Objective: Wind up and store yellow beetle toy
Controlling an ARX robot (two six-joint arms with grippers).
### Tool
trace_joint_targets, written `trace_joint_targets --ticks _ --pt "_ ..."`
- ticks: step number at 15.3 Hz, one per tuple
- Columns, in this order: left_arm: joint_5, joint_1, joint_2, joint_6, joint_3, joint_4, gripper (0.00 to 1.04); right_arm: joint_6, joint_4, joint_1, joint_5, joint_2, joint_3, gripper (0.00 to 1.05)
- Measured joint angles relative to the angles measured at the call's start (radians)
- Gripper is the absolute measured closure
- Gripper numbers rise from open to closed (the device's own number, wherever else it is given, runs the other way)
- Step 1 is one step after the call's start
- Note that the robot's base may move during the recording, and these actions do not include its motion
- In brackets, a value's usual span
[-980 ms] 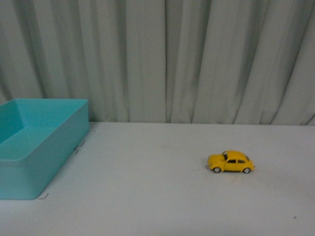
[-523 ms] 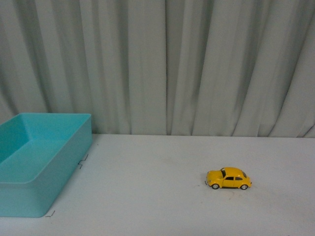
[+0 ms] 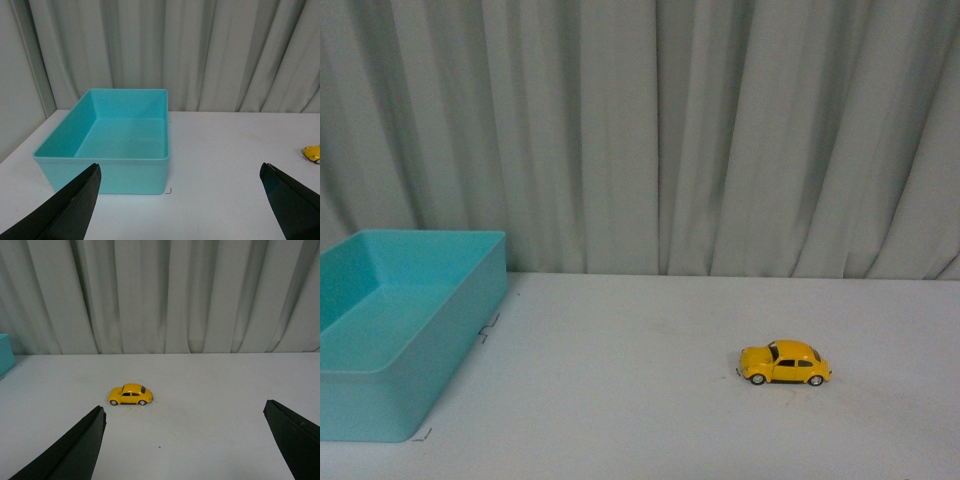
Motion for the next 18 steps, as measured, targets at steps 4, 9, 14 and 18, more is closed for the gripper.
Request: trace_joint_targets --ticks 4,9,14,18 --pt "0.000 0.000 0.000 0.000 0.000 0.000 0.07 0.000 0.000 0.000 0.000 0.000 0.000 0.07" --pt "0.000 0.000 0.000 0.000 0.000 0.000 0.07 0.000 0.000 0.000 0.000 0.000 0.000 0.07" --pt "0.000 0.000 0.000 0.000 0.000 0.000 0.07 0.000 0.000 0.000 0.000 0.000 0.000 0.07" --pt "0.000 0.000 0.000 0.000 0.000 0.000 0.07 0.000 0.000 0.000 0.000 0.000 0.000 0.07"
